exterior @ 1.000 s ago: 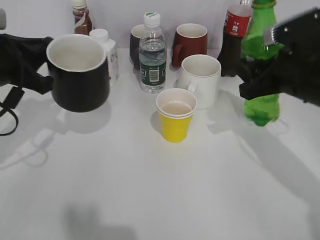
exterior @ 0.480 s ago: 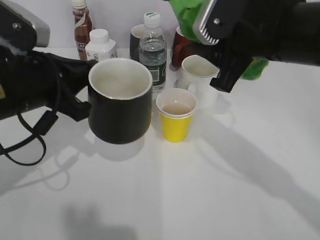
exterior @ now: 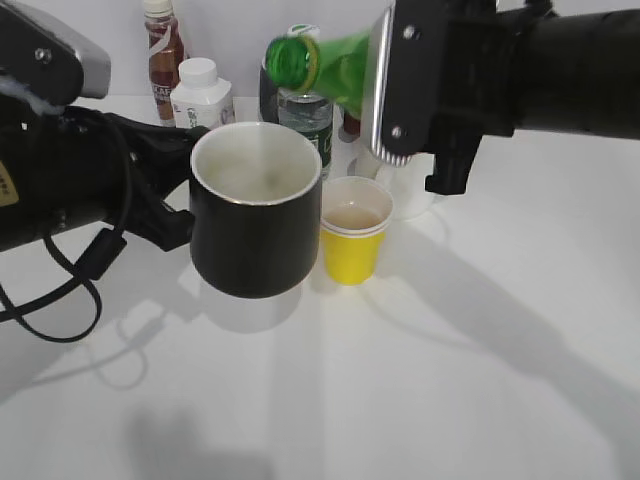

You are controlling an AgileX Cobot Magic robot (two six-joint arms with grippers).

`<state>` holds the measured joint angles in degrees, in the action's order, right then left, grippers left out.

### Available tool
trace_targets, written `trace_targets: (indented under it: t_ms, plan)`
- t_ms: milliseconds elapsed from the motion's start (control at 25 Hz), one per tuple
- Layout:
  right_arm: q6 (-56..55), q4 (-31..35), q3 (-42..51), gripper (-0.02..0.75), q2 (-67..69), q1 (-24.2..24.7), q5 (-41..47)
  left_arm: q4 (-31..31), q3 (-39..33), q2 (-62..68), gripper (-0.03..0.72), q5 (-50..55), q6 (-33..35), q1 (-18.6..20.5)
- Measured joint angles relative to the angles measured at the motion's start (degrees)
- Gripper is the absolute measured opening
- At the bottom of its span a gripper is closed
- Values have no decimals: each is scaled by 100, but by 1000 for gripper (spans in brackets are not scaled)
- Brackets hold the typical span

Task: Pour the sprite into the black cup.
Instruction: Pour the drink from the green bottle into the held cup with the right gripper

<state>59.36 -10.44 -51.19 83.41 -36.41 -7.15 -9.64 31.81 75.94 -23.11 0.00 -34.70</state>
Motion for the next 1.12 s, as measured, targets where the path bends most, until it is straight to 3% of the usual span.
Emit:
trace_targets:
  t_ms: [360, 1120]
  plan:
    - [1099, -2, -1, 431, 148, 0, -394, 23, 0, 0, 55, 120, 0, -225]
    - [2616, 63, -1, 431, 208, 0, -865, 23, 0, -259, 55, 366, 0, -224]
